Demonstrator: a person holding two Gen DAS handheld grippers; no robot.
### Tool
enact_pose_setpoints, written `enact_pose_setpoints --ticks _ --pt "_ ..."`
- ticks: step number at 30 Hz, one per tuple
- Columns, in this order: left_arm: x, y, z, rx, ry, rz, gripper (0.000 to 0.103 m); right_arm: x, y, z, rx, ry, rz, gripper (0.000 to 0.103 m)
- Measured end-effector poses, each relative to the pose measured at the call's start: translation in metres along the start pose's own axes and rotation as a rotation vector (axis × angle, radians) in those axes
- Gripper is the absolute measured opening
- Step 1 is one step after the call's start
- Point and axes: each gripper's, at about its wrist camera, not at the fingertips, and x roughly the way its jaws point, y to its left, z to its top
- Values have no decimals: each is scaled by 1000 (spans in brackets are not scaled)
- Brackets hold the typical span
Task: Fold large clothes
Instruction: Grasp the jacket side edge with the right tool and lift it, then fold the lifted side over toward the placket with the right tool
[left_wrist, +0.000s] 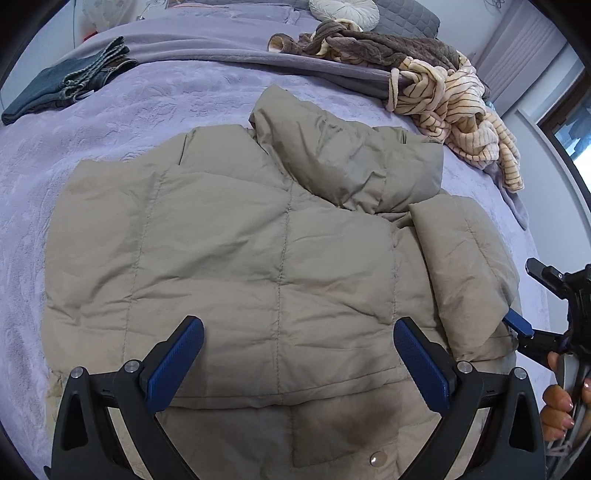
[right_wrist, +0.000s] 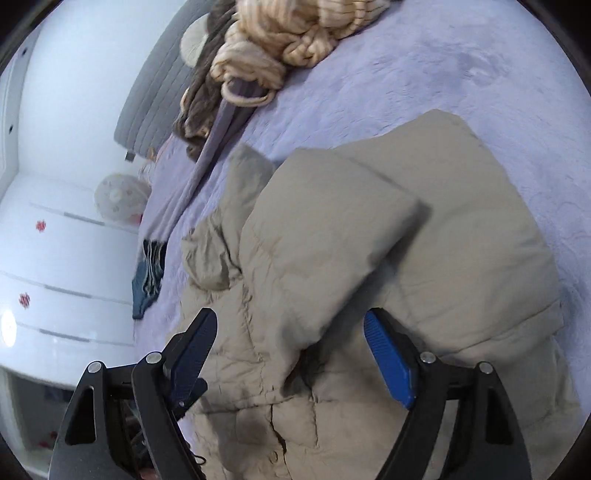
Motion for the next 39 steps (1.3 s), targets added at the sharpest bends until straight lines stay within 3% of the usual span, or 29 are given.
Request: enact_pose_setpoints --ticks 1,2,3,4,5,8,11,14,17,19,20,21,25,27,29,30,32,33,34,36,37,39 --pt "0 2 2 -4 3 -19 103 0 -5 5 45 -19 22 83" --pt "-1 5 4 -10 2 -38 103 2 -6 9 75 -32 40 68" --pt "-3 10 6 -22 -4 -68 103 4 -6 12 89 -37 51 27" --pt "-5 16 8 -41 -9 -102 103 6 -2 16 84 -42 37 7" --pt "-7 22 9 -63 -11 -140 103 8 7 18 48 -55 29 5" --pt "-9 40 13 -126 -13 -256 103 28 68 6 -202 -40 -4 5" --pt "-8 56 13 -193 -11 -340 103 51 125 -31 -476 39 -31 5" --pt "-7 69 13 -267 -6 -453 103 76 155 -79 -671 137 -71 5" --pt "-3 75 14 -322 8 -563 103 102 160 -119 -770 249 -141 9" --pt "-2 73 17 -324 11 -587 103 116 155 -139 -801 329 -183 32" --pt "-1 70 18 -313 15 -593 103 117 152 -145 -803 345 -195 61" --pt "1 66 20 -302 22 -590 103 114 148 -147 -797 345 -195 80" --pt "14 50 25 -265 58 -554 103 72 113 -133 -668 312 -191 81" --pt "23 45 27 -256 76 -525 103 44 77 -113 -514 285 -195 81" --pt "33 38 30 -247 88 -507 96 17 39 -91 -333 246 -175 81" --pt "38 33 33 -239 97 -493 87 3 18 -80 -225 217 -143 81" --pt "44 29 33 -215 106 -476 56 -18 -17 -59 -33 146 -76 81" --pt "47 23 35 -191 115 -466 21 -27 -31 -50 45 109 -42 81" --pt "48 19 36 -167 120 -449 8 -35 -44 -44 113 69 -7 81" --pt "37 10 35 -119 73 -407 8 -48 -62 -33 209 -9 20 78" --pt "29 7 34 -99 45 -408 8 -51 -67 -30 232 -37 19 71" --pt "11 7 28 -62 3 -390 8 -54 -70 -21 235 -57 -6 8"
